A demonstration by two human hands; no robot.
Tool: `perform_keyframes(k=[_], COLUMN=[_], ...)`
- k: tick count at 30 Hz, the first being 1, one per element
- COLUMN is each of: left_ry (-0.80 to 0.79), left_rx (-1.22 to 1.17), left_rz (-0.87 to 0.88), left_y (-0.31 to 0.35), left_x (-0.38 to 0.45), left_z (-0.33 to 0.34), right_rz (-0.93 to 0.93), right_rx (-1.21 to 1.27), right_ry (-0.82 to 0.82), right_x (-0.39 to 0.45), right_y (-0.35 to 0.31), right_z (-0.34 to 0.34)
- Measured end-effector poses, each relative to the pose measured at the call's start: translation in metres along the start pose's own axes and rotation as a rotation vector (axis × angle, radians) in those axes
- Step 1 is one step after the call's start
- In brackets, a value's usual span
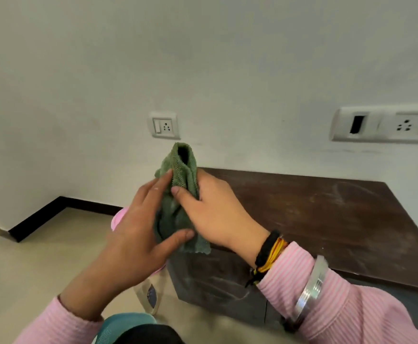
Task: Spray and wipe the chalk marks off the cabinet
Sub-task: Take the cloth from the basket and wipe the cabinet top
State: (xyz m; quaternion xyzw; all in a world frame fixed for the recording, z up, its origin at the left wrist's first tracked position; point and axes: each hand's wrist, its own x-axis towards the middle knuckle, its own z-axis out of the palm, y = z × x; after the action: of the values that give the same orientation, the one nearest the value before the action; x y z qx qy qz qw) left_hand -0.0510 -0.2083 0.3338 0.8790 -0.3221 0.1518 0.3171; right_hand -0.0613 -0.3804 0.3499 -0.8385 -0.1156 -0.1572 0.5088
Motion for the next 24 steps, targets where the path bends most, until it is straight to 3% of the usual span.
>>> perform_keyframes(k=[6,10,14,19,24], left_ry=[0.154,0.226,0.180,0.122,0.099], left_rx=[0.106,0.017,-0.028,-0.107,0.020], left_rz=[-0.009,-0.036,-0.208,-0.228,-0.245], left_y=[0.021,0.017,-0.005,-0.024,-0.058], left_x=[0.011,0.019,0.032,0.054,0.092], left_z=[0.012,0.010,0.015,0.041,0.060], right_rz=[0.021,0.030,0.094,0.104,0.132], right_rx=[-0.141,-0.230,-0.266,-0.324,-0.332], right_ry=[-0.166,-0.264,-0.226,-0.268,-0.291], right_x=[-0.011,-0.019,-0.018,0.006,0.028], right_y=[-0.025,-0.020,0.002,0.032,0.067], right_z=[-0.021,-0.034,-0.046,-0.042,-0.045])
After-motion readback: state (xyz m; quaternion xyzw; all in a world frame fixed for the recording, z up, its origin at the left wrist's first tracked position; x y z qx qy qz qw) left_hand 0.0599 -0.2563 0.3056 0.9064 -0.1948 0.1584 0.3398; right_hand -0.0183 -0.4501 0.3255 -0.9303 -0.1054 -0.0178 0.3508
